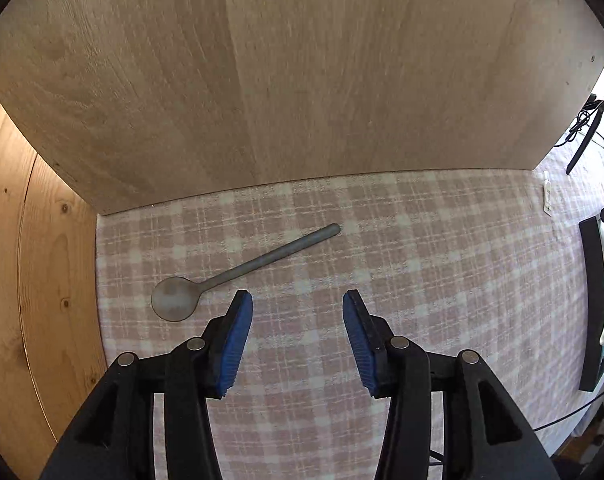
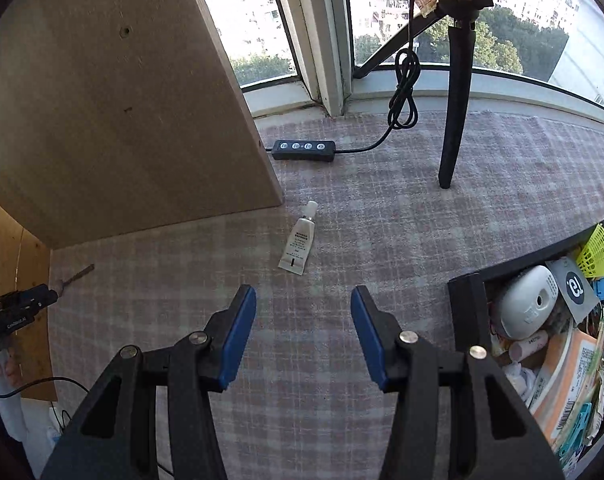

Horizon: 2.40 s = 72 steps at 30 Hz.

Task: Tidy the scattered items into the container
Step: 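Move both grippers back toward the metal spoon and white tube, then grasp the metal spoon with the left gripper while the right gripper grasps the white tube, then carry the spoon and tube over the tray and open both grippers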

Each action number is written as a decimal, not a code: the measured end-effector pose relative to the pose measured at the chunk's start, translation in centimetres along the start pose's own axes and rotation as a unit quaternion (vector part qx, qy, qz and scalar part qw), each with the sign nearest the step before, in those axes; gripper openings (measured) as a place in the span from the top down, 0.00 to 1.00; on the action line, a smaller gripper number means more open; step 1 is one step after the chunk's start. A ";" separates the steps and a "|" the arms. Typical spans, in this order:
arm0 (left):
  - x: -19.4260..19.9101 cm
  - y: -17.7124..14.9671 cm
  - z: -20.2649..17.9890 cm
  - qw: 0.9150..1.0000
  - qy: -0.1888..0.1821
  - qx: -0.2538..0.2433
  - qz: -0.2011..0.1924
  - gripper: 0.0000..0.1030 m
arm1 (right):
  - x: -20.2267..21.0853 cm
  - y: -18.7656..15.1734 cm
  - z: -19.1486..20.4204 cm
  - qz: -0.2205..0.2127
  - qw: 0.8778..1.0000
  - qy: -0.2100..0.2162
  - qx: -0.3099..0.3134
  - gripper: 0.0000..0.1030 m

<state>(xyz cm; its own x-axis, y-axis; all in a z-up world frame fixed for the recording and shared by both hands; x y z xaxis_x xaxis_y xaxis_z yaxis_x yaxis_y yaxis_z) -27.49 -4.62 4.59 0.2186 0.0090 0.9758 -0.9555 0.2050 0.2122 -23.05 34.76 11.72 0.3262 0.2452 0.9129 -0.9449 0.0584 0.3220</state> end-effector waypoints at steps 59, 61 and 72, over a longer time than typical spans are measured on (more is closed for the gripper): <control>-4.0 -3.1 -3.3 0.995 -0.032 0.072 0.061 0.93 | -8.8 2.6 2.0 0.054 0.998 -0.027 -0.006 0.80; -3.1 -5.2 -4.7 0.995 -0.030 0.072 0.058 0.93 | -7.8 2.3 1.9 0.048 0.999 -0.021 -0.006 0.80; 4.5 -7.1 -16.4 0.999 -0.037 0.016 0.010 0.93 | -0.5 1.0 -1.6 0.001 1.000 0.005 -0.017 0.80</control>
<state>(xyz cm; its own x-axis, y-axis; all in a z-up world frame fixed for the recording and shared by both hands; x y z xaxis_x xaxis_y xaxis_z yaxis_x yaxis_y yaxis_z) -16.52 10.00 6.60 0.1864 -0.0592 0.9807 -0.9656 0.1733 0.1939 -24.17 36.26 11.16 0.3233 0.2550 0.9113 -0.9463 0.0908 0.3103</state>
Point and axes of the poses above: each gripper's, at about its wrist camera, not at the fingertips, and x roughly against the way its jaws point, z to its left, y to its top, the point moved 6 cm from there along -x, roughly the way its jaws point, and after that the axes turned 4 degrees about y, right-handed, at the moved point
